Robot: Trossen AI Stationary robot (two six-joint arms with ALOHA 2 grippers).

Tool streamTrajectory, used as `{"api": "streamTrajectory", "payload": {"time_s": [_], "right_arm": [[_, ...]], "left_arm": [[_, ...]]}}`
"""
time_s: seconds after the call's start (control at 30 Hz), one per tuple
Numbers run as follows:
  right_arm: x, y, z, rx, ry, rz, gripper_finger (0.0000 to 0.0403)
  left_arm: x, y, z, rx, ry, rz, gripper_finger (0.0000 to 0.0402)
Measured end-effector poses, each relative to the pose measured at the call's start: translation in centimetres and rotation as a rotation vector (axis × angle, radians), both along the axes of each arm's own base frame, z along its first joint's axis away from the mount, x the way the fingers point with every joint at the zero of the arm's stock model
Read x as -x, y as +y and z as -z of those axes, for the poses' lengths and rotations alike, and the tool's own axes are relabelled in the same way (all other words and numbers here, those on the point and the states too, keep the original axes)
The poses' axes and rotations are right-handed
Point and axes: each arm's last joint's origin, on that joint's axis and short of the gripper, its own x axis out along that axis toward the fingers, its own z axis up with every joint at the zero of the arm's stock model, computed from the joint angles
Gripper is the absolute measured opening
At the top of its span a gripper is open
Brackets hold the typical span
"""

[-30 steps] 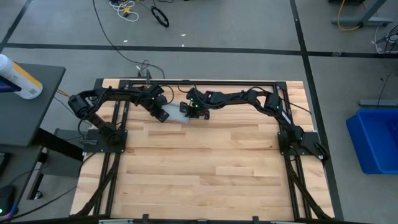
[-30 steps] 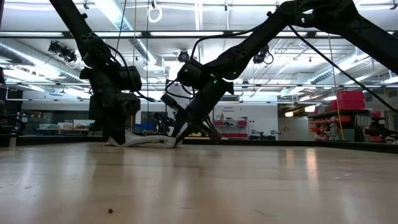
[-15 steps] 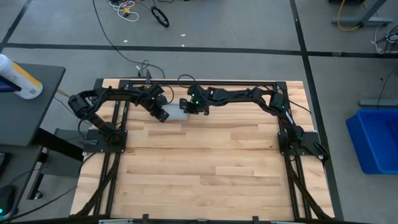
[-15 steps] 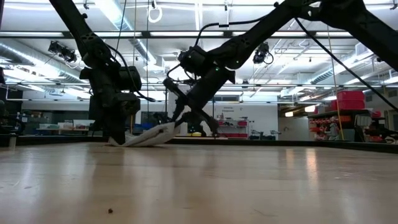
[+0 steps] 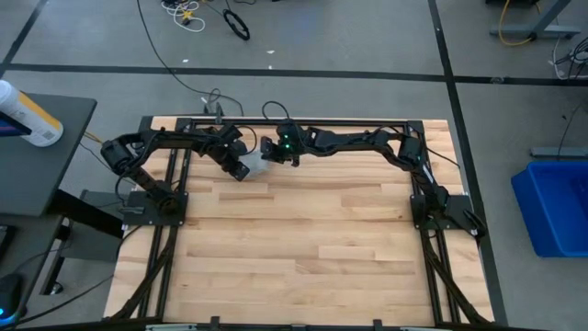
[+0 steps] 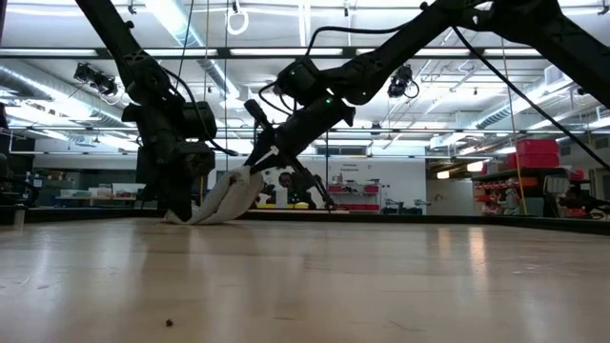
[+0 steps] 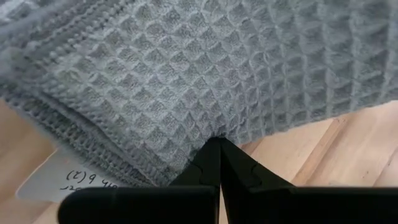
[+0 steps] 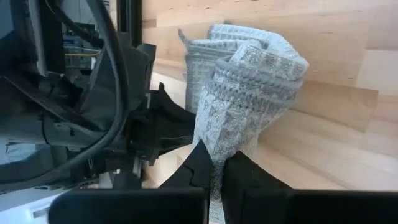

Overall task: Fold microfiber towels
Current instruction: Fold the gray towel

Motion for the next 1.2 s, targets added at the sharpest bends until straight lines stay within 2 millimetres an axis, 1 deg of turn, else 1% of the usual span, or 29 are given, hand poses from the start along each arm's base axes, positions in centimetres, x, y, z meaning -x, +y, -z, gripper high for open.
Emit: {"api": "streamTrajectory", "payload": {"time_s": [0.13,0.2,0.3,0.4,0.57,0.7,0.8,1.03,1.2], "right_arm": [[0.0,0.0,0.0,-0.001,0.001,0.004,0.0012],[0.0,0.0,0.3,-0.012,0.017,0.009,0.0012],[0.4,0.1,1.0,-0.036,0.088,0.012,0.0012],[0.8,0.1,1.4,-0.017,0.142,0.003,0.0012],[0.9,-0.1,1.5,-0.013,0.147,0.004,0.0012],[0.9,-0.2,1.5,-0.005,0.148,0.0,0.0012],[0.9,-0.3,1.5,-0.003,0.148,-0.002,0.0012],[0.9,-0.2,1.5,0.003,0.147,-0.008,0.0012],[0.9,-0.2,1.4,0.001,0.145,-0.007,0.0012]], "left_arm": [[-0.1,0.0,0.0,0.009,-0.022,0.004,0.0],[-0.3,0.1,-0.1,0.016,-0.047,0.002,0.0],[-0.4,0.1,-0.4,0.04,-0.088,-0.005,0.0],[-0.4,0.0,-1.4,0.018,-0.128,-0.001,0.0],[-0.8,0.4,-3.8,-0.036,-0.202,-0.011,0.0],[-1.6,1.0,-4.7,-0.049,-0.243,-0.011,0.0],[-2.2,1.5,-4.5,-0.041,-0.243,-0.023,0.0],[-3.2,1.8,-2.4,0.024,-0.197,-0.009,0.0],[-3.6,2.0,-2.2,0.006,-0.216,-0.017,0.0]]}}
